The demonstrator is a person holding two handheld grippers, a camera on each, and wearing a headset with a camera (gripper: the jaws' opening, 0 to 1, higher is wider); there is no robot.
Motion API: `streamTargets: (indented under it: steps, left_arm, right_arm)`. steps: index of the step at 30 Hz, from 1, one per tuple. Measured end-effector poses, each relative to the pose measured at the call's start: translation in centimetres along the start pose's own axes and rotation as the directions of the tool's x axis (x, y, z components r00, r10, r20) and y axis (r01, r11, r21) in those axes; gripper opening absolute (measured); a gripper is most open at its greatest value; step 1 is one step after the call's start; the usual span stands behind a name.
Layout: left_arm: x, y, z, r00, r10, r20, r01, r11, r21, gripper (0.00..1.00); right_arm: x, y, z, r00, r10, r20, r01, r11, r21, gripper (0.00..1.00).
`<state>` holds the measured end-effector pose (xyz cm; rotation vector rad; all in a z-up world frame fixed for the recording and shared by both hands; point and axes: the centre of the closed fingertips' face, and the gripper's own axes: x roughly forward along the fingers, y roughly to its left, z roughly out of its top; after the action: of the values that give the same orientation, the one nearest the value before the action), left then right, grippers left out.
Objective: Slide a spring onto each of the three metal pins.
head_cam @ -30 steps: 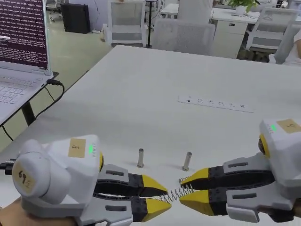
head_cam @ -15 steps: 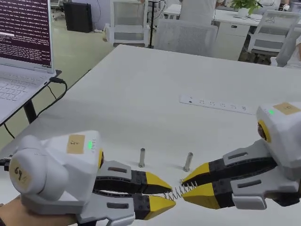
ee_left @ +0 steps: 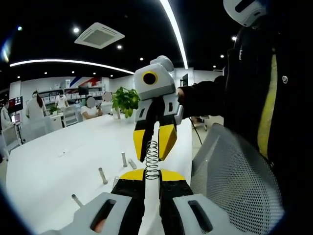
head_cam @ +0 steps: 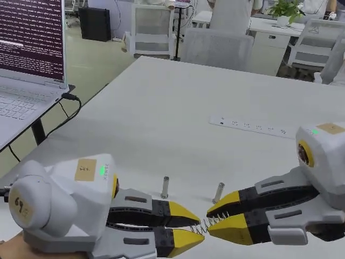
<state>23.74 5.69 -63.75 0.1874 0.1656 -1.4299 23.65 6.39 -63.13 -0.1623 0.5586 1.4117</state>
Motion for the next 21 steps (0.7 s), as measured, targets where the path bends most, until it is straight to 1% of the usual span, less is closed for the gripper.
streamTargets:
  steps: [4,6,8,11,13,14,15,17,21]
  left_arm:
    - [0.00,-0.03,0.18,1.0000,-0.001,0.006,0.001,1.000,0.003,0.02]
    - [0.01,-0.02,0.33,0.9999,0.000,0.010,0.000,1.000,0.006,0.02]
    - [-0.01,0.02,0.43,0.9999,0.002,0.013,-0.002,1.000,0.007,0.02]
    - [-0.02,0.02,0.47,0.9999,0.003,0.013,-0.003,1.000,0.008,0.02]
    - [-0.01,0.04,0.43,0.9999,0.004,0.012,-0.004,1.000,0.008,0.02]
    - [0.02,-0.01,0.44,0.9999,0.002,0.014,-0.002,1.000,0.006,0.02]
    - [0.01,0.16,0.54,0.9998,0.011,0.019,-0.011,1.000,0.008,0.02]
    - [-0.01,0.17,0.57,0.9998,0.010,0.019,-0.010,1.000,0.006,0.02]
    - [-0.05,0.16,0.54,0.9997,0.015,0.020,-0.016,1.000,0.010,0.02]
  right_arm:
    - [0.13,0.06,0.09,0.9998,0.018,-0.006,-0.018,1.000,-0.002,0.11]
    - [0.17,0.09,0.20,0.9995,0.031,0.003,-0.031,0.999,0.007,0.12]
    - [0.13,-0.03,0.16,0.9994,0.034,0.005,-0.034,0.999,0.014,0.11]
    - [0.17,0.18,0.02,0.9990,0.044,0.000,-0.044,0.999,0.019,0.11]
    - [0.19,0.28,-0.06,0.9988,0.047,-0.007,-0.047,0.999,0.021,0.12]
    - [0.15,0.10,0.09,0.9994,0.034,-0.004,-0.034,0.999,0.005,0.11]
    - [0.13,0.09,0.34,0.9995,0.030,0.004,-0.030,1.000,-0.009,0.11]
    - [0.15,0.18,0.27,0.9993,0.038,-0.005,-0.038,0.999,0.006,0.10]
    - [0.12,0.30,0.27,0.9990,0.042,-0.015,-0.042,0.999,0.008,0.11]
